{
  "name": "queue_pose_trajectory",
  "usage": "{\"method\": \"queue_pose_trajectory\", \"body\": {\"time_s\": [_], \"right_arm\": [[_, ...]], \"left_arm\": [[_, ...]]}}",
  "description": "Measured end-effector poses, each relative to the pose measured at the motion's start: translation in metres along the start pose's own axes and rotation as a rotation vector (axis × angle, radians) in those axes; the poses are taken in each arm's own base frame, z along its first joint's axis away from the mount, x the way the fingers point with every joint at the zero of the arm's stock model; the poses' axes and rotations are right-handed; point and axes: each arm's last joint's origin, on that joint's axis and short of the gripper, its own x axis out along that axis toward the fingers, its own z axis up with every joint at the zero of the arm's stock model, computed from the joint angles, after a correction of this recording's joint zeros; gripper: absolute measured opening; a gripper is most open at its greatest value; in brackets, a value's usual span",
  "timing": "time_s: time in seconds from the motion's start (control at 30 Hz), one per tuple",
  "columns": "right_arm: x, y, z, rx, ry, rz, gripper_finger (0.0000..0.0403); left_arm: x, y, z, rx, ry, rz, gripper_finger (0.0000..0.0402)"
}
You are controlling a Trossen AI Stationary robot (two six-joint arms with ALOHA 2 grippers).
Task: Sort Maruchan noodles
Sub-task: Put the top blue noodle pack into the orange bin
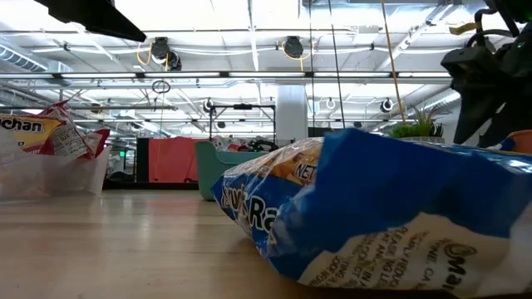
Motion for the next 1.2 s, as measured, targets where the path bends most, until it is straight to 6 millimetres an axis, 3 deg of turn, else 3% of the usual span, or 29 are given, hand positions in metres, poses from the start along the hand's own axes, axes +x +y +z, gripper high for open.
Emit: {"method": "queue_pose_trajectory", "body": {"time_s": [0.47,0.83,1.2], "right_arm": [[0.005,-0.002,0.008,-0.026,-0.031,-0.057,0.0171],[0.04,-0.027,0.002,-0.048,0.082,0.002,0.017],[0.033,-0.029,0.011,-0.066,0.043,0.114,0.0094]], "left_arm": [[0.0,-0.001,0.001,-0.006,-0.007,-0.017,0.0186],[0.0,-0.001,0.001,-0.003,-0.007,-0.017,0.0186],[0.0,-0.001,0.001,0.015,-0.007,-0.017,0.0186]]}}
